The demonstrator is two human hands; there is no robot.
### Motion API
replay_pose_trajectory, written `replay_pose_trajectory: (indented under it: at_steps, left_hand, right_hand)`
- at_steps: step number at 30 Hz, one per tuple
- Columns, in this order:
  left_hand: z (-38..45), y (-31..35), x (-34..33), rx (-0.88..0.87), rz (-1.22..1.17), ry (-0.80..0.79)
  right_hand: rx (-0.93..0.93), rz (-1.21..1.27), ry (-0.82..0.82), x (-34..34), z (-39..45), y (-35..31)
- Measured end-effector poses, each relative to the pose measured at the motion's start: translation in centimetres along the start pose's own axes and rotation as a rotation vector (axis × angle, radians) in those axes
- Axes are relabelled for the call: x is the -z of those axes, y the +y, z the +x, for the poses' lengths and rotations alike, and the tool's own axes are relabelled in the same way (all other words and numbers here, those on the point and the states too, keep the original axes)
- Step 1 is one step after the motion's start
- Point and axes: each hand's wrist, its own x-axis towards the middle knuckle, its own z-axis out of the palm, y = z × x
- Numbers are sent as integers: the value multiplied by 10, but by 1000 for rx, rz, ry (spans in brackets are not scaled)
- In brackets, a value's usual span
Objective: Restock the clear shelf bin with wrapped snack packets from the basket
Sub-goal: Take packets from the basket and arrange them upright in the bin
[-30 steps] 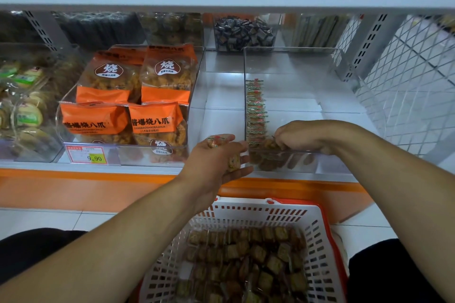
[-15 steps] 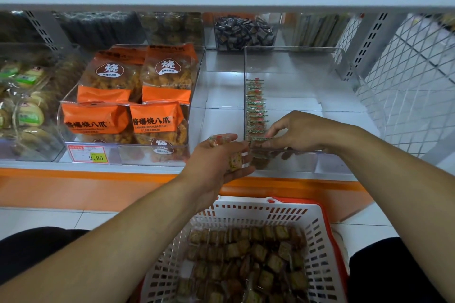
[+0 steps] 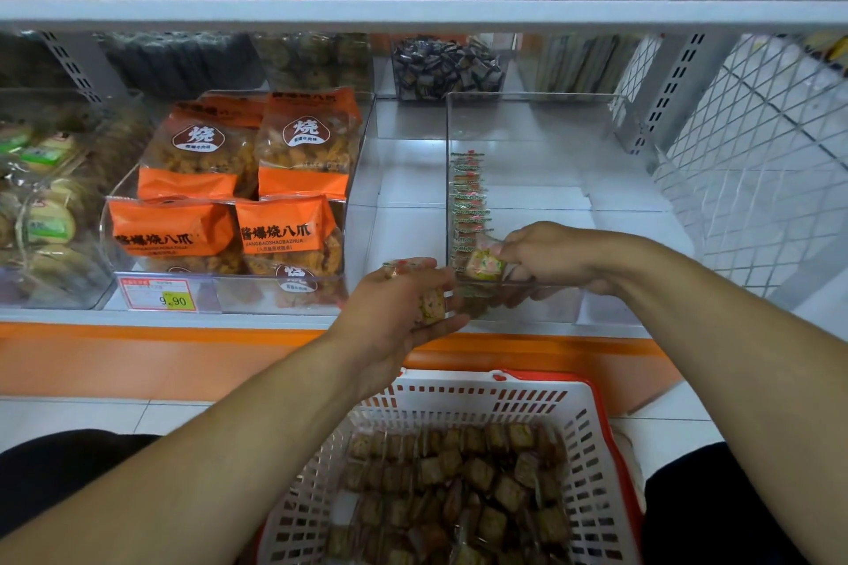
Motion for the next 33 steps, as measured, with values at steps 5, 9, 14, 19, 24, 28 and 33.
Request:
replay_pose_trajectory:
  at_steps: [5, 9, 14, 19, 24, 28, 33]
  left_hand:
    - [-4, 3, 2, 31, -9, -28]
    - [-9, 9, 4, 35, -35, 7]
    - [-14, 14, 4, 52, -68, 27]
    - [-19, 18, 5, 74, -153, 7]
    - [-25, 16, 4, 55, -68, -53]
    - [-28, 15, 1, -8, 53, -254]
    - [-23, 15, 1, -73, -7, -76]
  right_hand:
    - [49, -20, 71, 4, -3, -2]
    - [101, 52, 177, 14, -14, -4]
    - [242, 158, 289, 12, -31, -9]
    - [404, 280, 306, 6, -48, -17]
    - [376, 269, 205, -2, -52, -14]
    - [432, 372, 119, -17, -48, -18]
    - [426, 382, 195, -19, -38, -18]
